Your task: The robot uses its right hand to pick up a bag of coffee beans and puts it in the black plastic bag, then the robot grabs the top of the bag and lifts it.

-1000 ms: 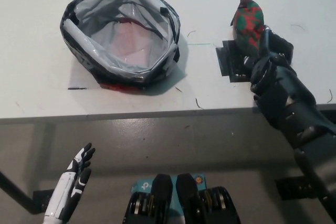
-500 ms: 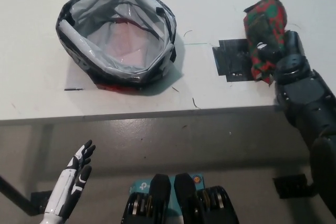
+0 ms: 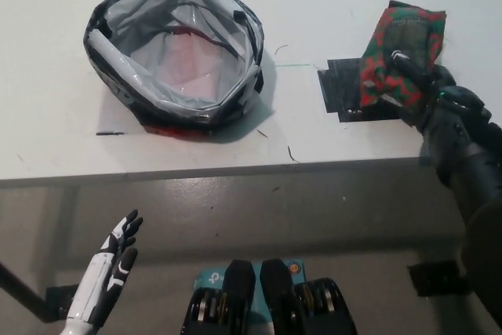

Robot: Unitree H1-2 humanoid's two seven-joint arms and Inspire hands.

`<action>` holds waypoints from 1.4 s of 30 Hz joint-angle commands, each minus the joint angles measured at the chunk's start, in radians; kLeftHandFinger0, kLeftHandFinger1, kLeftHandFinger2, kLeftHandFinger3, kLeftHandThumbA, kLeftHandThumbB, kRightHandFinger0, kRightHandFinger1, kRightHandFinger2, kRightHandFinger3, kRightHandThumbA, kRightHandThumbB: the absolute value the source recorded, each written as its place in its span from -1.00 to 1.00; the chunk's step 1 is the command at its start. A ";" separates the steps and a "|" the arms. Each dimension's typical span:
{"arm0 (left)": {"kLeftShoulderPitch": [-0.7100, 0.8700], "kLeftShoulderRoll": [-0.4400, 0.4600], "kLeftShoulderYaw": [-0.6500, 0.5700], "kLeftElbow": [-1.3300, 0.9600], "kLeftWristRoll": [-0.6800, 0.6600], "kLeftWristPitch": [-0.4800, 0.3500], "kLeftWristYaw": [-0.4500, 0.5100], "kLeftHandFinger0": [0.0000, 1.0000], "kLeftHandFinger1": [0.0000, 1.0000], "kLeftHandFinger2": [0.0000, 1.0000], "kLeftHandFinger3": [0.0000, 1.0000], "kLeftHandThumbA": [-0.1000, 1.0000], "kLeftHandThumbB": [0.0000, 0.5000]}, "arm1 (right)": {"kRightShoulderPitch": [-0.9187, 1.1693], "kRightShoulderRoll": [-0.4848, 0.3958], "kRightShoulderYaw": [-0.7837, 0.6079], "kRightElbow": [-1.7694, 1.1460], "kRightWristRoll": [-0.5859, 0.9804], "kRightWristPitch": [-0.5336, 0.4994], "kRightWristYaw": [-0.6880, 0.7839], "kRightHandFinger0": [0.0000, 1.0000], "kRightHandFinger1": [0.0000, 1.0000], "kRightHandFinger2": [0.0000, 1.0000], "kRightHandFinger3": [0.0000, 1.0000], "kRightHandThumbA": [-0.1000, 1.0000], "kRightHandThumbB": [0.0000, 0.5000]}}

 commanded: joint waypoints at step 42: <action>-0.006 0.035 -0.025 -0.002 0.047 -0.045 -0.001 1.00 1.00 1.00 1.00 1.00 -0.20 | -0.375 0.160 0.521 -0.399 0.155 0.144 0.315 -1.00 -0.19 0.69 0.85 -1.00 -0.33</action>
